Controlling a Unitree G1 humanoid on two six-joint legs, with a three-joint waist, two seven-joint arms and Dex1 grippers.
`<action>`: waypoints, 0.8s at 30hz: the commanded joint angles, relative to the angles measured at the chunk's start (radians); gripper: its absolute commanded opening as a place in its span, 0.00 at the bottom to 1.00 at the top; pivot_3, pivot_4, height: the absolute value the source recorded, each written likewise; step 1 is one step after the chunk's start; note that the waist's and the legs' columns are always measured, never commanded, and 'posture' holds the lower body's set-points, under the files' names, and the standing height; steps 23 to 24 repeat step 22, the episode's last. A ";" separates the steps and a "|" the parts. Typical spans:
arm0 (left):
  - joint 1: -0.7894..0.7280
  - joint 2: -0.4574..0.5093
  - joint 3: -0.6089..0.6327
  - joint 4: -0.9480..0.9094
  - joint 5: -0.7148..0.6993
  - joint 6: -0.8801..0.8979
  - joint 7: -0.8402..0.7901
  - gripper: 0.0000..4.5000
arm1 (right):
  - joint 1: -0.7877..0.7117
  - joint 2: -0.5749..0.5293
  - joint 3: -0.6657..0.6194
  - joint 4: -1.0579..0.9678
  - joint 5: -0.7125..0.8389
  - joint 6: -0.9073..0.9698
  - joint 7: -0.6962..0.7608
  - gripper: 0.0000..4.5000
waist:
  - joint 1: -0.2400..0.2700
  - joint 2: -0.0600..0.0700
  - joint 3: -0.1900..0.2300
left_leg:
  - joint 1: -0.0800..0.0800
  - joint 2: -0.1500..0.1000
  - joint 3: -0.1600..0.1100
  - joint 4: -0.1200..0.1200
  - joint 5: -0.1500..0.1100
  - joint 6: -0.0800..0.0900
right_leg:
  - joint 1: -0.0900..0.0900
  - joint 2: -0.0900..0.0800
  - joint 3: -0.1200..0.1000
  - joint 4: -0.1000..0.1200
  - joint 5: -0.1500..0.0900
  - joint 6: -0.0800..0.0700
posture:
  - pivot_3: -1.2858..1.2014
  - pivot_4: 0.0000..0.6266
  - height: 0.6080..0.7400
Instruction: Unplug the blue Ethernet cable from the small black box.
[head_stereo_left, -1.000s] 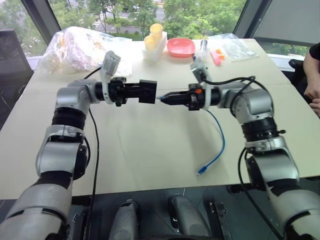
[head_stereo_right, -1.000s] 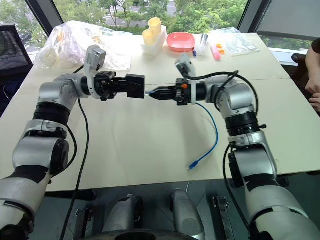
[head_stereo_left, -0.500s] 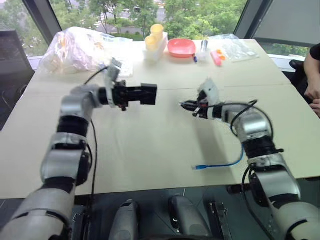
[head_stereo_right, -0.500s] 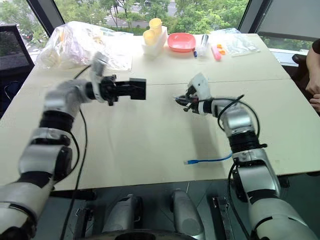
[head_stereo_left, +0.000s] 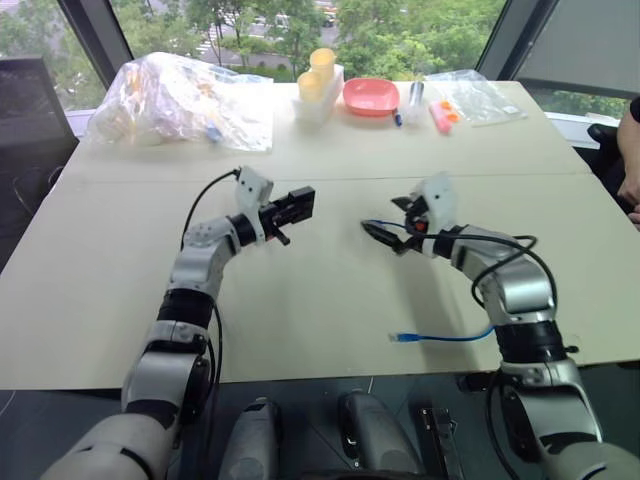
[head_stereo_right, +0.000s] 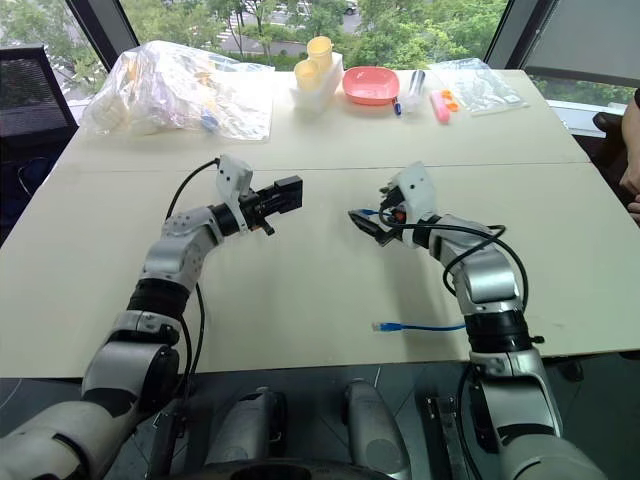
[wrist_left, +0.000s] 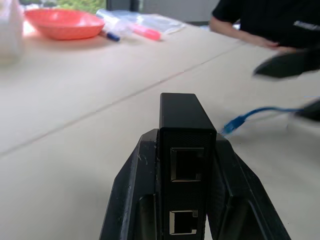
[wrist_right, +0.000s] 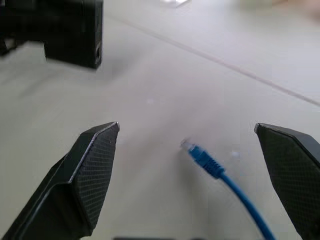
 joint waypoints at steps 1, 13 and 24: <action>0.013 -0.017 -0.014 -0.070 0.004 -0.006 0.025 0.35 | 0.025 0.011 -0.052 -0.141 0.048 0.078 -0.063 1.00 | 0.001 0.000 0.000 | 0.000 0.000 0.000 0.000 0.000 0.000 | 0.000 0.000 0.000 0.000 0.000 0.000 | 0.52 0.24 0.96; 0.077 0.057 0.060 -0.283 -0.025 0.085 0.116 0.98 | 0.096 0.000 -0.086 -0.270 0.106 0.145 -0.114 1.00 | -0.006 0.000 0.000 | 0.000 0.000 -0.001 0.005 0.000 0.000 | 0.003 0.002 0.000 0.000 0.000 0.000 | 0.52 0.24 0.96; 0.233 0.195 0.156 -0.746 -0.217 0.440 0.174 0.98 | 0.183 -0.007 -0.162 -0.378 0.212 0.193 -0.125 1.00 | -0.001 0.000 0.000 | 0.000 0.001 -0.001 0.006 0.000 0.000 | 0.004 0.000 -0.001 -0.001 0.000 0.000 | 0.52 0.24 0.96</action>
